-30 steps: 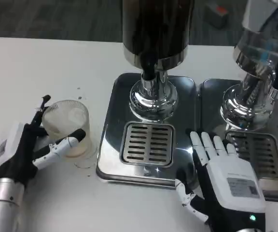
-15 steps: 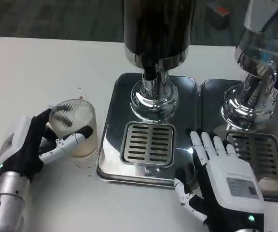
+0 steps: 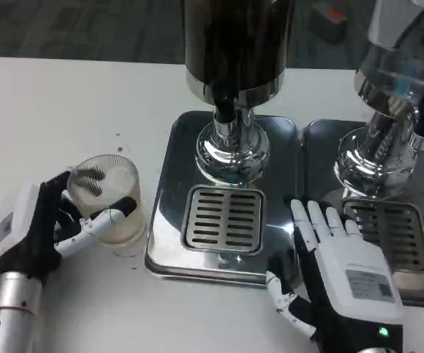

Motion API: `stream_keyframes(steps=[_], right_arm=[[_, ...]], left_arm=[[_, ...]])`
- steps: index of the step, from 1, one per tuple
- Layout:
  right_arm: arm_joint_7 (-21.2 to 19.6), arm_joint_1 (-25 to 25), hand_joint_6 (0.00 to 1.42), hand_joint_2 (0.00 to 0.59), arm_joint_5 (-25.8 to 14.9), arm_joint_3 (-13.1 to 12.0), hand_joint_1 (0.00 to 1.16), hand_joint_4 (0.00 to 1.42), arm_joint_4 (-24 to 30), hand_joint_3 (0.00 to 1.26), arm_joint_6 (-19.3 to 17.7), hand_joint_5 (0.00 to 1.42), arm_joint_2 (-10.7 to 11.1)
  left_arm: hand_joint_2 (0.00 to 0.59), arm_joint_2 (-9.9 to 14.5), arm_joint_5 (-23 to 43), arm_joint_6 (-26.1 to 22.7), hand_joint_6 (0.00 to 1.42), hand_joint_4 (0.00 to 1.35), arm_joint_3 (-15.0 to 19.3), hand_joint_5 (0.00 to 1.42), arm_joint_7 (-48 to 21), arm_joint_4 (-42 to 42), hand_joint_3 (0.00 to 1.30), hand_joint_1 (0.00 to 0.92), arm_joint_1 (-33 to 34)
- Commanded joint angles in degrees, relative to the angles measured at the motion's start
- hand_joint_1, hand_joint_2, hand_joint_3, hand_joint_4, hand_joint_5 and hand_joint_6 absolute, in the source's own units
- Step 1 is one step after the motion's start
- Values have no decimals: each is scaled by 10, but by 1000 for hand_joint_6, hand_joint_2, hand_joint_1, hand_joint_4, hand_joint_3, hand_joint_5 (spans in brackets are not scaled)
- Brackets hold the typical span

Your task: Grasp the cup under the faucet to collect the drink, then remove the cup.

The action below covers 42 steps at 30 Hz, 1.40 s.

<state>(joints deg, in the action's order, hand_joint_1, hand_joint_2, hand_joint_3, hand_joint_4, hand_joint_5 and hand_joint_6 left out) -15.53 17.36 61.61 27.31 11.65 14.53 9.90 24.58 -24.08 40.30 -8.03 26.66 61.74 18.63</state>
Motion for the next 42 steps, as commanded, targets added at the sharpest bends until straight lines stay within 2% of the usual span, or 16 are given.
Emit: stream_keyframes(steps=[1,11,29,35,42], right_arm=[[0,0,15,544,-3,-3,327,0,2,25,-2,0,3],[-9,4,16,544,15,0,328,0,11,25,3,0,4],[-9,6,16,544,12,-6,328,0,12,25,4,0,-4],[-11,7,16,544,11,-6,328,0,11,25,5,0,-5],[-13,4,16,544,11,-8,328,0,9,25,5,0,-7]], left_arm=[[102,0,-8,26,934,633,-1,871,25,-1,497,365,-4],[99,1,-12,52,936,662,3,894,43,-6,533,394,5],[91,-5,-25,54,923,662,-5,887,56,3,534,410,18],[84,-6,-31,59,936,671,-3,898,62,0,540,475,19],[71,-9,-37,62,955,671,-4,898,68,-2,548,486,30]])
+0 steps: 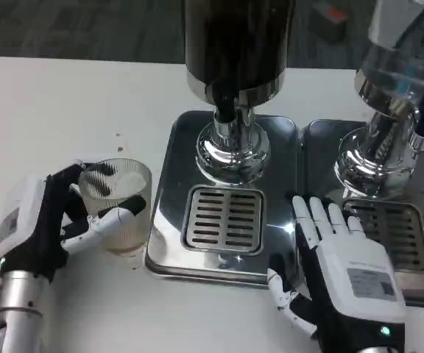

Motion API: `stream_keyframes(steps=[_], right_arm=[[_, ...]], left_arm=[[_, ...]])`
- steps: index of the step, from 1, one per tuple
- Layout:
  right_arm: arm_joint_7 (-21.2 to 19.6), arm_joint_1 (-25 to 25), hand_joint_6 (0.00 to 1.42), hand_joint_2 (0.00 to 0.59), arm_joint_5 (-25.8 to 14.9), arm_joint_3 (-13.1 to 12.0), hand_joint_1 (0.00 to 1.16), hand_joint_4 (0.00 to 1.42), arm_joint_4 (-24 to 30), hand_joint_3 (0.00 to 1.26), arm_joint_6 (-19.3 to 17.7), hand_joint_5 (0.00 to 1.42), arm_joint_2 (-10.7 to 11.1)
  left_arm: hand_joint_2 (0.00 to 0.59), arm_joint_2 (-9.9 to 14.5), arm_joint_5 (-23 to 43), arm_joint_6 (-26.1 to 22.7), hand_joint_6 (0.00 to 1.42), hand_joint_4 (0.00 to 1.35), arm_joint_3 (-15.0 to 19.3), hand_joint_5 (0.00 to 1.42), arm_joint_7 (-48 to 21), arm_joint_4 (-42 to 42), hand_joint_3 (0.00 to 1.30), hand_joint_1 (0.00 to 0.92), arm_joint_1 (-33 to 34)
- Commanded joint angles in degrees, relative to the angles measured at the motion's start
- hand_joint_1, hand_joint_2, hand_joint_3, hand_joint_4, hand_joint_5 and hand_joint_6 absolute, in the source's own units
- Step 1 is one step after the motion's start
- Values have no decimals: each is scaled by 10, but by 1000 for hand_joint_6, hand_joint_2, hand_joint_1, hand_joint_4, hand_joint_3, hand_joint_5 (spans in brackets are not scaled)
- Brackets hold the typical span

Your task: Grasp the cup under the faucet to collect the drink, then remove the cup.

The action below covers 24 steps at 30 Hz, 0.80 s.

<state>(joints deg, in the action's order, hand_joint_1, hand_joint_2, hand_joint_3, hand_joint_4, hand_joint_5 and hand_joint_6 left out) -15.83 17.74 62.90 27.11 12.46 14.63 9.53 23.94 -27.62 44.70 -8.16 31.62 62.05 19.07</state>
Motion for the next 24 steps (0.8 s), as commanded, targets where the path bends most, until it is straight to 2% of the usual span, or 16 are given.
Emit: stream_keyframes(steps=[1,13,19,24], right_arm=[[-10,0,16,544,-2,-6,328,0,0,25,5,0,-4],[-15,2,16,544,0,-6,328,0,1,25,9,0,-7],[-15,-1,16,544,-4,-9,328,0,-1,25,9,0,-8],[-16,-1,16,542,-2,-9,328,0,3,25,10,0,-9]], left_arm=[[70,-3,-3,19,958,671,-3,898,19,-4,550,487,27],[58,-16,-14,22,962,671,-24,898,21,5,555,494,61],[55,-39,-33,13,962,671,-43,898,35,17,555,493,85],[55,-59,-67,8,937,663,-76,882,58,25,536,485,107]])
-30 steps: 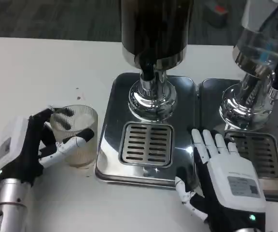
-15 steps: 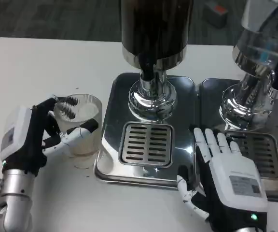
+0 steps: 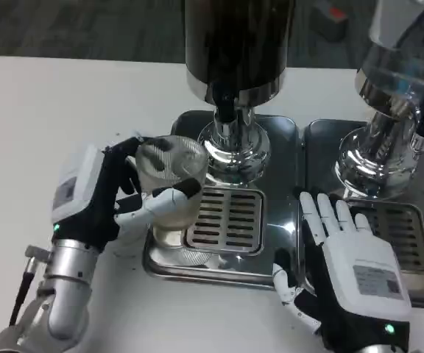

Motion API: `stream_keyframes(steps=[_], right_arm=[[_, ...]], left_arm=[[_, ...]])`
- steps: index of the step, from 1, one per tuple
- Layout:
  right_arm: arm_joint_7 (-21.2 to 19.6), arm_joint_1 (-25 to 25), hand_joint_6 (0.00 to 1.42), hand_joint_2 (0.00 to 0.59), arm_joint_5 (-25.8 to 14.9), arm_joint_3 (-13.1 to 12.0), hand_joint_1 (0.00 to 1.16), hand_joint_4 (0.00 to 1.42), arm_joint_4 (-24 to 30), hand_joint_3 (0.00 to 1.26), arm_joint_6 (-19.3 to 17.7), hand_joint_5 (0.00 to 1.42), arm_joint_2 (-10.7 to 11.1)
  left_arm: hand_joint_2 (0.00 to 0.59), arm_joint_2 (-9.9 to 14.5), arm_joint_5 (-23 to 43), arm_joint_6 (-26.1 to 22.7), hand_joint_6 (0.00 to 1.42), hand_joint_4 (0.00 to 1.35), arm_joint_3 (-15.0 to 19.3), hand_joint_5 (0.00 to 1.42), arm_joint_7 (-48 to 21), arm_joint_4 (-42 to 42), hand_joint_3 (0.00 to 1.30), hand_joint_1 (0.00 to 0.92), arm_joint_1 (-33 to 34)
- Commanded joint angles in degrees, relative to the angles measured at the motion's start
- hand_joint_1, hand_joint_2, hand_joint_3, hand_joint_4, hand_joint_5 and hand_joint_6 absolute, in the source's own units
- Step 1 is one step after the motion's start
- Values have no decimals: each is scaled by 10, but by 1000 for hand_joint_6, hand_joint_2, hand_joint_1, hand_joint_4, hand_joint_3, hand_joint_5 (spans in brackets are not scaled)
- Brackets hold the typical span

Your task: Grasp the cup under the faucet to collect the drink, then remove the cup.

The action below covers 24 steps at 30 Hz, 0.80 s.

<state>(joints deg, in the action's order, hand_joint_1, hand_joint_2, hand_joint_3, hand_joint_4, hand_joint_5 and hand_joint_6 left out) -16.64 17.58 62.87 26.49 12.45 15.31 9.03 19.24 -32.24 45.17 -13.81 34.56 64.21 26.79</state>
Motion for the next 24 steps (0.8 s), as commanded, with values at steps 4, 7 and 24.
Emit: stream_keyframes(steps=[4,7,24], right_arm=[[-16,11,16,539,7,0,328,0,13,25,11,0,-11],[-21,19,17,535,14,2,326,0,19,25,21,0,-19],[-28,24,17,530,25,8,322,0,29,25,43,0,-31]], left_arm=[[55,-18,-42,-5,936,659,-43,880,45,21,533,483,49],[55,-21,-73,-15,936,654,-67,880,83,27,522,482,64],[59,-52,-95,-54,899,636,-116,868,140,74,517,481,87]])
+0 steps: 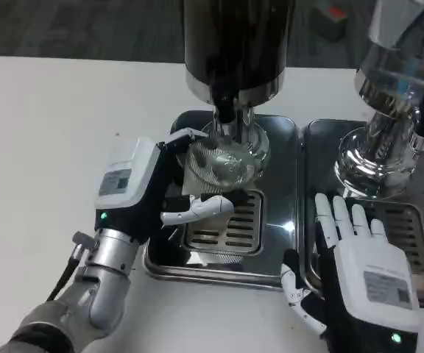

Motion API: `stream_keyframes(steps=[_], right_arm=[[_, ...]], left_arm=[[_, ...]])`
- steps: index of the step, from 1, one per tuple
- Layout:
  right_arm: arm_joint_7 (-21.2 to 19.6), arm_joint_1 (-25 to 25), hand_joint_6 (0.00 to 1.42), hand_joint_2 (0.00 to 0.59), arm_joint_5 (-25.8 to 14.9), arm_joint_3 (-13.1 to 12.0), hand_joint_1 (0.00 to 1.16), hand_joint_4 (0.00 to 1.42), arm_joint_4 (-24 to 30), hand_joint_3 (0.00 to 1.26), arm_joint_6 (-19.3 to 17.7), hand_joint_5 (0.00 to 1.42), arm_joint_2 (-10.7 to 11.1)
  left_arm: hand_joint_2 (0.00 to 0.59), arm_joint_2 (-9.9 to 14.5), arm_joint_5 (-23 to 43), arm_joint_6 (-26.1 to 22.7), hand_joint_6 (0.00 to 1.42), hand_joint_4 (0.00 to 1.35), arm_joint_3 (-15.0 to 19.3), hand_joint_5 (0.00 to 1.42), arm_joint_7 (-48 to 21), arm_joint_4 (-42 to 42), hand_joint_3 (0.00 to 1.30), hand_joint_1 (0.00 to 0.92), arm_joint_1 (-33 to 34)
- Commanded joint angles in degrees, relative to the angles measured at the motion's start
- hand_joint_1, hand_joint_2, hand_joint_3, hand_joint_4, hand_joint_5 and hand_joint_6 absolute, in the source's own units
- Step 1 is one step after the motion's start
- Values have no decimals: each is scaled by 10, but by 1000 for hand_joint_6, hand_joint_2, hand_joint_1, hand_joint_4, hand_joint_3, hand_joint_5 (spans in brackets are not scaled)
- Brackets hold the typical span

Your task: Grasp the cup under the faucet to collect the drink, then remove the cup.

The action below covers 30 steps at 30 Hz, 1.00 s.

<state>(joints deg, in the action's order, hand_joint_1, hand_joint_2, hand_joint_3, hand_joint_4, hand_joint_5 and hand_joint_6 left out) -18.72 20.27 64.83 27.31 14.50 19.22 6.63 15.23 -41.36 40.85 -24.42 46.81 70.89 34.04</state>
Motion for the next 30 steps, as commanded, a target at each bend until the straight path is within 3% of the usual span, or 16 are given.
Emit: stream_keyframes(steps=[1,7,11,17,26,30], right_arm=[[-6,-3,17,530,5,0,322,0,9,25,4,0,-7],[-6,-2,17,530,2,-3,322,0,8,25,4,0,-8],[-3,-7,17,529,-3,-6,322,0,4,25,0,0,-4],[-3,-18,12,529,-8,-7,320,0,-4,32,-5,0,-1],[-18,-17,4,523,-8,-10,317,0,-13,34,0,0,-6],[-24,-20,2,486,-1,-6,269,0,-20,43,6,0,-13]], left_arm=[[59,-16,-4,-13,898,636,-13,868,18,9,517,481,15],[49,-19,-6,-11,873,611,-27,850,22,14,497,430,4],[40,-13,1,-8,788,565,-26,809,16,17,430,228,-5],[33,-4,11,11,633,335,-22,633,7,18,242,65,-13],[7,17,31,53,518,269,-6,567,3,0,180,0,-23],[1,41,46,71,479,279,11,573,4,-17,171,0,-35]])
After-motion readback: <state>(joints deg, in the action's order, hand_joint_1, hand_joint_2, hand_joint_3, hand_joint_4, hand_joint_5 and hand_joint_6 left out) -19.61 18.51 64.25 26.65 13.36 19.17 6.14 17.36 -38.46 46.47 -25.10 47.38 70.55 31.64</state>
